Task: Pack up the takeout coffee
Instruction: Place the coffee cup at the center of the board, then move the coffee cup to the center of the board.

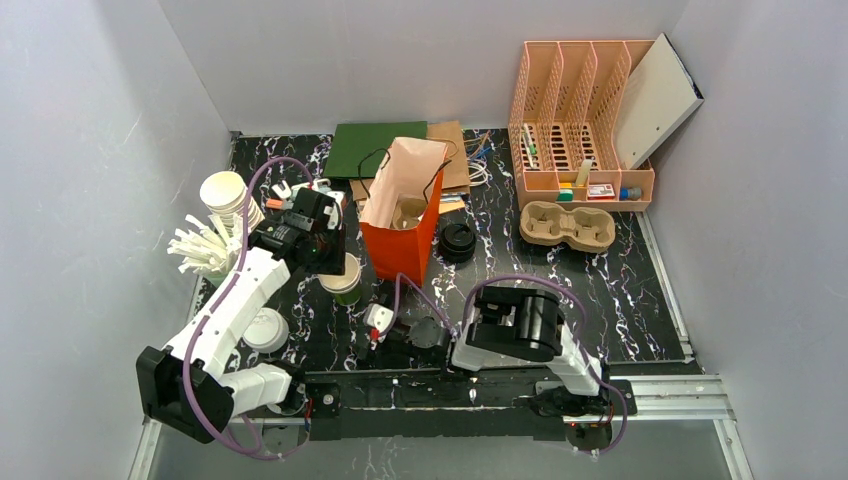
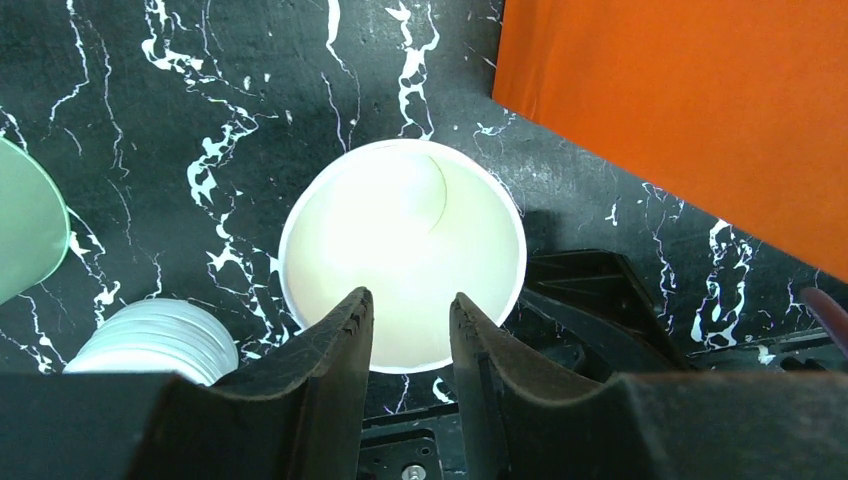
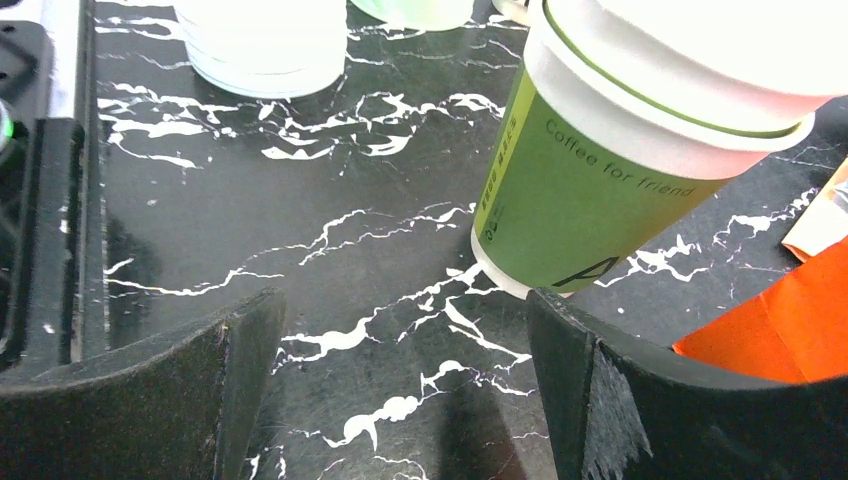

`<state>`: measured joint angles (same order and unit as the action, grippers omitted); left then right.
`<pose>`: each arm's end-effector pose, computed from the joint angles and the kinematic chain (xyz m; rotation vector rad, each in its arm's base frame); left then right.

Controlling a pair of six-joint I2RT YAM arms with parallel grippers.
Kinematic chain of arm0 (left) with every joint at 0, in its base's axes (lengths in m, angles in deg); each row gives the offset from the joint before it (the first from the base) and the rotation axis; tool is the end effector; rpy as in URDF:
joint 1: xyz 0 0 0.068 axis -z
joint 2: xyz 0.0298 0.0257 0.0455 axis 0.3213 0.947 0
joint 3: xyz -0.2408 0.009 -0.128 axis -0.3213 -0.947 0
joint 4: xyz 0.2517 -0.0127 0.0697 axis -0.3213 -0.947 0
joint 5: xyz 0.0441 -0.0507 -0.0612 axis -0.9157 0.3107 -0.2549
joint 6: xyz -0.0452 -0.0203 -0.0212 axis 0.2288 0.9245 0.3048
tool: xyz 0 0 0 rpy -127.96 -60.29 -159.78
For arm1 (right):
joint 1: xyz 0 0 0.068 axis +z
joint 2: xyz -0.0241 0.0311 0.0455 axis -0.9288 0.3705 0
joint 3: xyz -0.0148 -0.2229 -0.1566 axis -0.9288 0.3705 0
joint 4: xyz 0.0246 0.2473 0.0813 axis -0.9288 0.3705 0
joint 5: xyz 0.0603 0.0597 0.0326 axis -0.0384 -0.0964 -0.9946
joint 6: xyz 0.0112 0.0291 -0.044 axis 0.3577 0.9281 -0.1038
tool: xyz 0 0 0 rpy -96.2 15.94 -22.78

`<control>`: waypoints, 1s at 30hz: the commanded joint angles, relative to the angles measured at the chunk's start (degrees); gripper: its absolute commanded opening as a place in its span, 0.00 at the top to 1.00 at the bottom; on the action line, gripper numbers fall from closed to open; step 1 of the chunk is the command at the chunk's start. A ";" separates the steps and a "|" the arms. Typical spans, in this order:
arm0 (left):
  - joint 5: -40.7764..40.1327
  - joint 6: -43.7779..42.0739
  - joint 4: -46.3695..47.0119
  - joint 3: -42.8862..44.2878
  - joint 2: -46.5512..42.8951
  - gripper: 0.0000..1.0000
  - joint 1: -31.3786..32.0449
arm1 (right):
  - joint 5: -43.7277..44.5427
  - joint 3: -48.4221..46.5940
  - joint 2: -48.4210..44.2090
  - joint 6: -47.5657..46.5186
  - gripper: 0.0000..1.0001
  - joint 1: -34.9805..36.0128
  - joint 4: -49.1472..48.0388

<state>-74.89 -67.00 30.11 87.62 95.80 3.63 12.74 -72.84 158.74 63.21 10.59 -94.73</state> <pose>0.2147 -0.0861 0.3029 0.1529 2.5049 -0.1939 0.0786 0.3596 0.1095 -0.9798 1.2320 0.7829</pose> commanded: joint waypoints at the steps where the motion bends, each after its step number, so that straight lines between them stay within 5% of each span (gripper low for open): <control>1: 2.49 -1.64 -1.42 0.56 0.36 0.66 0.20 | 2.00 -3.05 2.52 -1.81 0.02 -0.91 -9.70; 11: 5.42 -3.77 -1.05 1.21 0.76 0.52 0.22 | 3.45 -6.55 5.27 2.17 0.02 -3.95 -7.61; 30: 1.27 -4.09 0.70 0.85 2.01 0.60 0.68 | 5.94 -15.08 11.07 3.17 0.10 -6.22 -1.20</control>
<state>-72.79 -70.82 30.87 87.62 98.09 3.69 16.94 -84.99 168.46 66.27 4.87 -94.55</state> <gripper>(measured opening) 0.403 0.906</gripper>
